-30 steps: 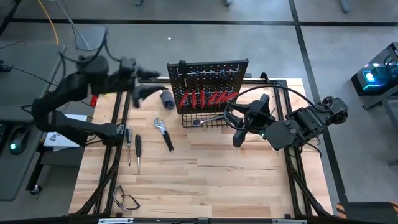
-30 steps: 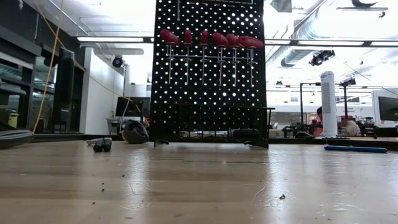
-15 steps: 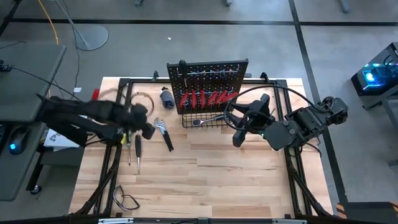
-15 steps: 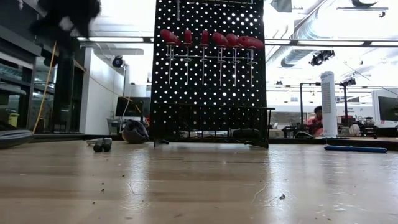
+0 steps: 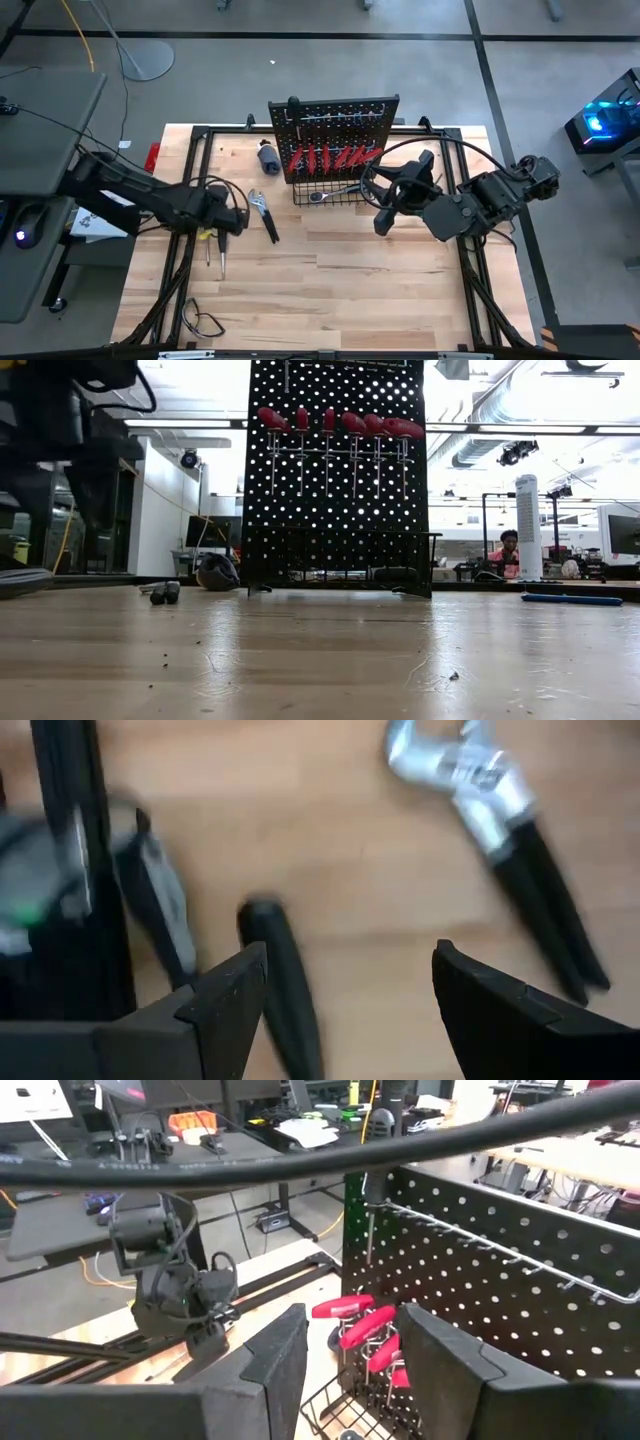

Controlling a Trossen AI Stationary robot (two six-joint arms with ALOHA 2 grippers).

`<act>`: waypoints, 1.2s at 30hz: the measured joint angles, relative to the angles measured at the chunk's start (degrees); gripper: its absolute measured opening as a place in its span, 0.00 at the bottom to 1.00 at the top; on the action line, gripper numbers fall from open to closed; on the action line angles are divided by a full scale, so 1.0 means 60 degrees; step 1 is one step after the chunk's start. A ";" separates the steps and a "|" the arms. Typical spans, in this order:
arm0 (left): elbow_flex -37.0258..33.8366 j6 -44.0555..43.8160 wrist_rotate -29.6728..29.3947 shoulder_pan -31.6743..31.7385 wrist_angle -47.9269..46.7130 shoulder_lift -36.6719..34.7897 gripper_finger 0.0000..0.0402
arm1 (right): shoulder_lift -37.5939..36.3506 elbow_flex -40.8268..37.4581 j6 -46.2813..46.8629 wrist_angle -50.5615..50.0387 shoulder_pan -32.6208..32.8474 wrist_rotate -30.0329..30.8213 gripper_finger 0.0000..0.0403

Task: Hang tools onto peg board
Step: Hang the black screwdriver on the peg board

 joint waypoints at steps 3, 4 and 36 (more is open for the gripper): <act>-0.0009 -0.0545 0.0548 -0.0497 0.0194 0.0284 0.65 | 0.0000 0.0000 0.0020 -0.0011 0.0000 -0.0066 0.38; -0.0007 -0.0863 0.0525 -0.0719 0.0338 0.0351 0.65 | 0.0000 0.0000 0.0023 -0.0029 0.0002 -0.0066 0.38; -0.0366 -0.4911 -0.0501 -0.1722 0.2556 0.4742 0.32 | 0.0004 0.0000 -0.0013 -0.0533 -0.0044 -0.0558 0.38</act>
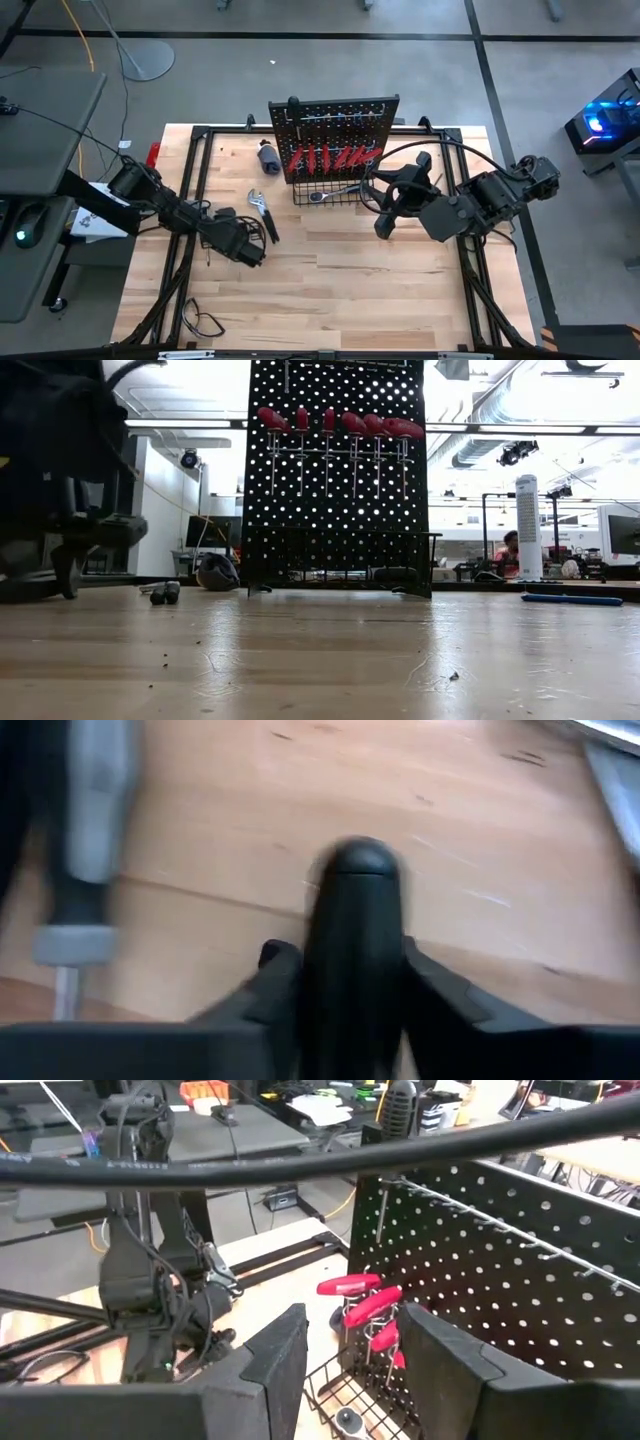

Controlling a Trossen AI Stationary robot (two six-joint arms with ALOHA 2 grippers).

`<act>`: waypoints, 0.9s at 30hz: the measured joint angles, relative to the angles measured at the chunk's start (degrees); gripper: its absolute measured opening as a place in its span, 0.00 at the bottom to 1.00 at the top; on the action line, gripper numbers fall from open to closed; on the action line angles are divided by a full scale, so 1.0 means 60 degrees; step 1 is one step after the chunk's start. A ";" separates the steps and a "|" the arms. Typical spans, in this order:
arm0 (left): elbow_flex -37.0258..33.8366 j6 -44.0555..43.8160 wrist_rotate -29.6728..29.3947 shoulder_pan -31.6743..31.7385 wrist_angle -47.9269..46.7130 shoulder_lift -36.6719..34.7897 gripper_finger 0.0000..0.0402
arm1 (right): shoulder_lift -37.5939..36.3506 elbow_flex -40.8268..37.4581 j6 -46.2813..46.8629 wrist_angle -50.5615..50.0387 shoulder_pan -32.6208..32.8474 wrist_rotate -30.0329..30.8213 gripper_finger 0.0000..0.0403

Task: Hang tools onto peg board
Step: Hang the black screwdriver on the peg board

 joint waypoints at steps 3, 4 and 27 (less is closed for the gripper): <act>0.0236 0.0589 -0.0001 -0.0084 0.0396 -0.0001 0.25 | 0.0000 0.0000 0.0000 -0.0142 0.0000 0.0002 0.38; 0.0280 0.0721 0.0015 -0.0122 0.0430 -0.0001 0.25 | 0.0000 0.0000 0.0000 -0.0210 0.0000 -0.0001 0.38; 0.5881 1.6939 -0.4351 0.0519 0.7117 -0.3551 0.25 | 0.0000 0.0000 -0.0003 0.0189 0.0011 0.0969 0.38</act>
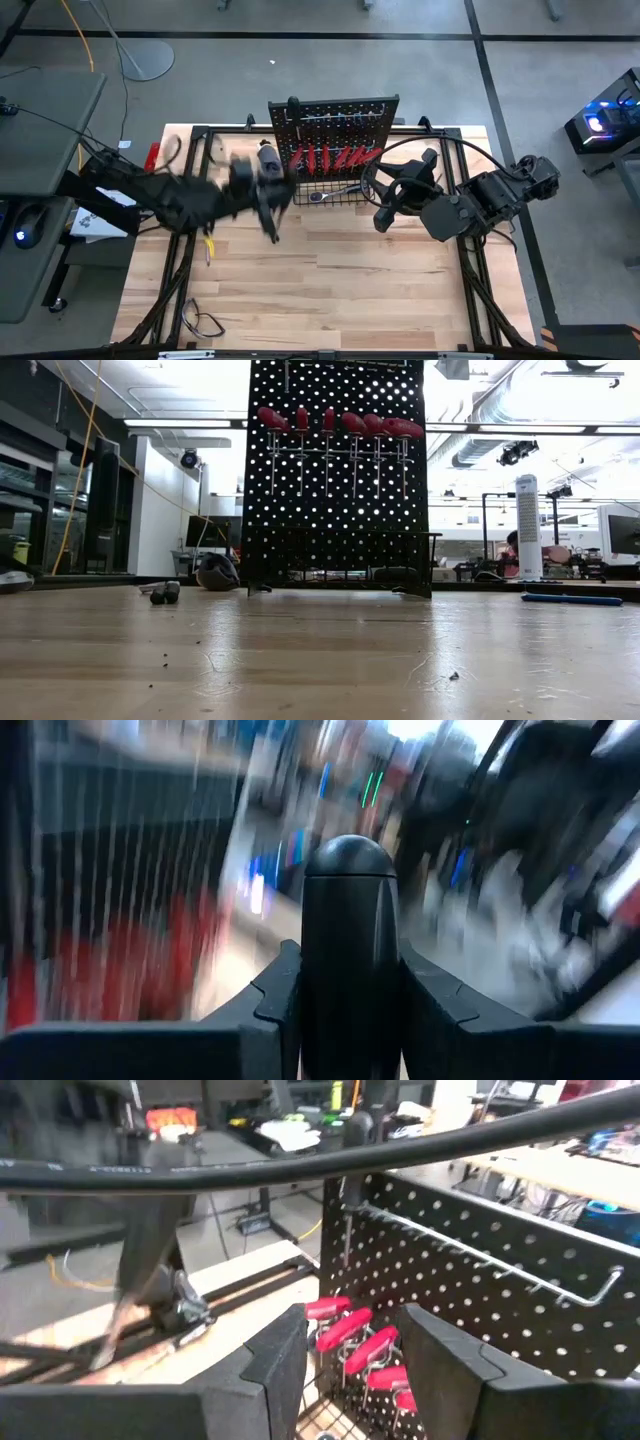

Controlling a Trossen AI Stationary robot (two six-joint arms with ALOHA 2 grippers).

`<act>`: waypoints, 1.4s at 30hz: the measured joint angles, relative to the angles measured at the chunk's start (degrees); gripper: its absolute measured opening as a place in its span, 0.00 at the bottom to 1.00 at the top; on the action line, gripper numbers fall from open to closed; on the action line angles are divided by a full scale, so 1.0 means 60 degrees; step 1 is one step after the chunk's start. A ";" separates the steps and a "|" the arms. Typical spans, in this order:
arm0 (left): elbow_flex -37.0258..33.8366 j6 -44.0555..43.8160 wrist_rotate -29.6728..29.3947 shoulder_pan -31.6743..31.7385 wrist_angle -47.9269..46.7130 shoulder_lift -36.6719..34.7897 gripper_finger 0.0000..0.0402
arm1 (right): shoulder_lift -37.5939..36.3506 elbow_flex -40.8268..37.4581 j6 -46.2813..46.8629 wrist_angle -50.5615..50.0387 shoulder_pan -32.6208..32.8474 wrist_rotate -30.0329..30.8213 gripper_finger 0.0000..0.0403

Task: Hang tools onto peg board
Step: Hang the black screwdriver on the peg board

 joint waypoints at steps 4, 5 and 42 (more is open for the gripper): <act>0.0771 0.4346 0.0605 0.1350 0.4315 0.0301 0.25 | 0.0000 0.0004 0.0000 0.0369 0.0000 0.0237 0.38; 0.0860 0.4830 0.0880 0.1708 0.5178 0.0386 0.25 | 0.0000 0.0004 -0.0017 0.0435 0.0000 0.0241 0.38; 0.1915 0.5620 0.2248 0.5401 0.4988 0.2427 0.25 | -0.0007 0.0007 -0.1253 0.1662 0.0051 0.0667 0.38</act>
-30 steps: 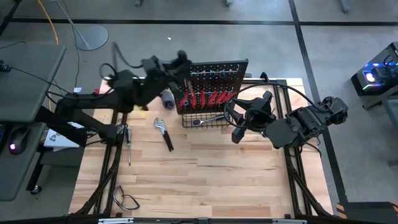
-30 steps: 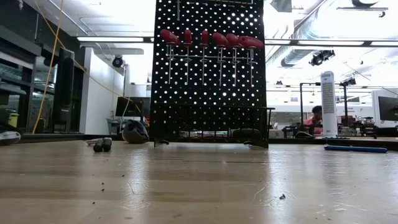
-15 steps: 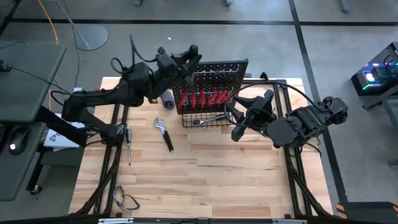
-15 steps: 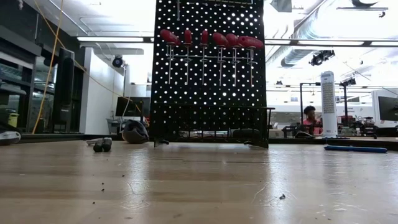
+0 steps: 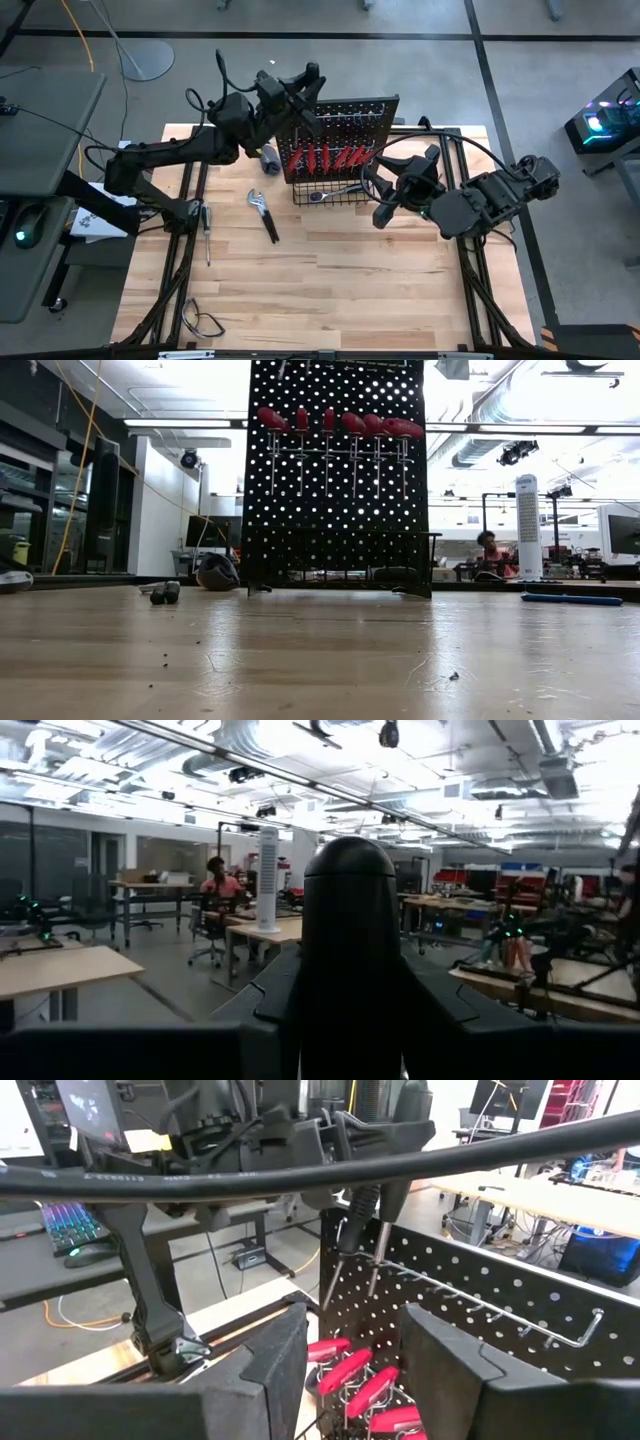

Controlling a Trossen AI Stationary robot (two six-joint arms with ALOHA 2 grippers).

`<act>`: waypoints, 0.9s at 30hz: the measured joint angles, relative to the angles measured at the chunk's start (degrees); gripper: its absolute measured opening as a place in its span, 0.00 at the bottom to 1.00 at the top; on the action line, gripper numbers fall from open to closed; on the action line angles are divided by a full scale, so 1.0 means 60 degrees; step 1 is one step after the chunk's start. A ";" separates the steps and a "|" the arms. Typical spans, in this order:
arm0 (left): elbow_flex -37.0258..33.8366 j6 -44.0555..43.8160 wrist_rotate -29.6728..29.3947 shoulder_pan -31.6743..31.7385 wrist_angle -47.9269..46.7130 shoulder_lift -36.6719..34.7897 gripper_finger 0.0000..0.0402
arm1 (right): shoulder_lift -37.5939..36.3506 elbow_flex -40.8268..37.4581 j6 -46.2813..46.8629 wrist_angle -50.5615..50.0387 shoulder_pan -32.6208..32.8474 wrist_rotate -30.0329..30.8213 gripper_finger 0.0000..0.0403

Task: Hang tools onto peg board
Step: Hang the black screwdriver on the peg board, then hang the gray screwdriver on the peg board

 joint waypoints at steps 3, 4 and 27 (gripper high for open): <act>0.0000 -0.0066 -0.0143 -0.0004 0.0025 0.0001 0.25 | 0.0000 0.0000 0.0000 0.0000 0.0011 0.0002 0.38; 0.0000 -0.0124 -0.0140 -0.0007 0.0030 -0.0001 0.27 | 0.0000 0.0000 0.0000 0.0000 0.0011 0.0002 0.38; 0.0000 0.0359 -0.1036 -0.0479 -0.0044 -0.0001 0.67 | 0.0000 0.0000 0.0076 0.0003 0.0011 -0.0215 0.38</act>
